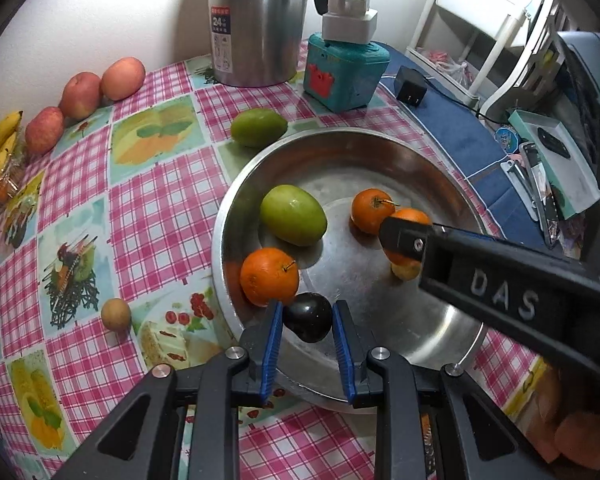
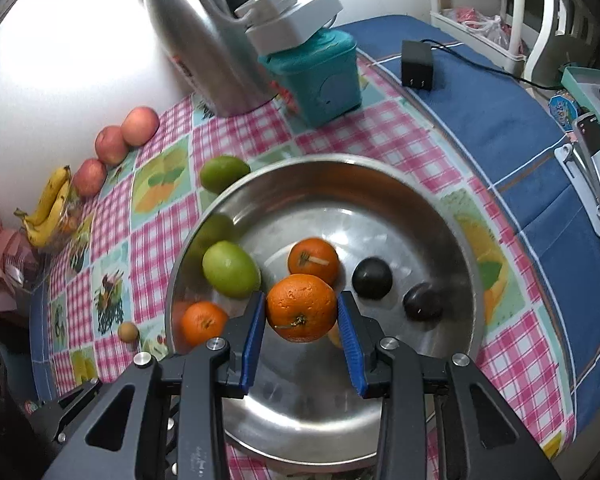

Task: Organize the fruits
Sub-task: 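Open the right tool to drop the tangerine while the left tool carries the plum over the bowl, then open the left tool to drop the dark plum into the bowl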

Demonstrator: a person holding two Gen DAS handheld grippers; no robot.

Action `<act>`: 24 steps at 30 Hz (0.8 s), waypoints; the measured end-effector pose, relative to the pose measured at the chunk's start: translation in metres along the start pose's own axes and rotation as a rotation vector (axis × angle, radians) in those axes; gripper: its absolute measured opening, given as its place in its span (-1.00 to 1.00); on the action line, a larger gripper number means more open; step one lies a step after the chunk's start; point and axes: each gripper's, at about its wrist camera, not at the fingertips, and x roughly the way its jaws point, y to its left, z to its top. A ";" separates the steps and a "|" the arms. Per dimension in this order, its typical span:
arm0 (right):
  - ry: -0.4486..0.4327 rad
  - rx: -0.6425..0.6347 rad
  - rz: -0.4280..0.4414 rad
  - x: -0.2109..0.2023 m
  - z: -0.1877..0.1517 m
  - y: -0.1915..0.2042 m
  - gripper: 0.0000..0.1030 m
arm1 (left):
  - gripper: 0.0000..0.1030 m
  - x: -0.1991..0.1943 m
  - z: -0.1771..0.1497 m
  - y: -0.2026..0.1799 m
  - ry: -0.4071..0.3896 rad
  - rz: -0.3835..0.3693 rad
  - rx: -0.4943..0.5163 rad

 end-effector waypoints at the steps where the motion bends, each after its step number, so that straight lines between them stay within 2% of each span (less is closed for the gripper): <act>1: 0.003 -0.005 -0.003 0.000 -0.002 0.001 -0.26 | -0.47 0.000 0.000 0.000 0.001 0.001 -0.002; 11: 0.053 -0.013 -0.029 0.010 -0.009 -0.001 -0.25 | -0.46 0.007 -0.002 0.002 0.018 0.008 -0.010; 19: 0.052 -0.008 -0.031 0.010 -0.007 0.000 -0.24 | -0.42 0.008 -0.003 0.005 0.026 0.006 -0.029; 24: 0.045 -0.013 -0.031 0.007 -0.006 0.001 -0.15 | -0.35 0.004 -0.003 0.005 0.015 0.001 -0.031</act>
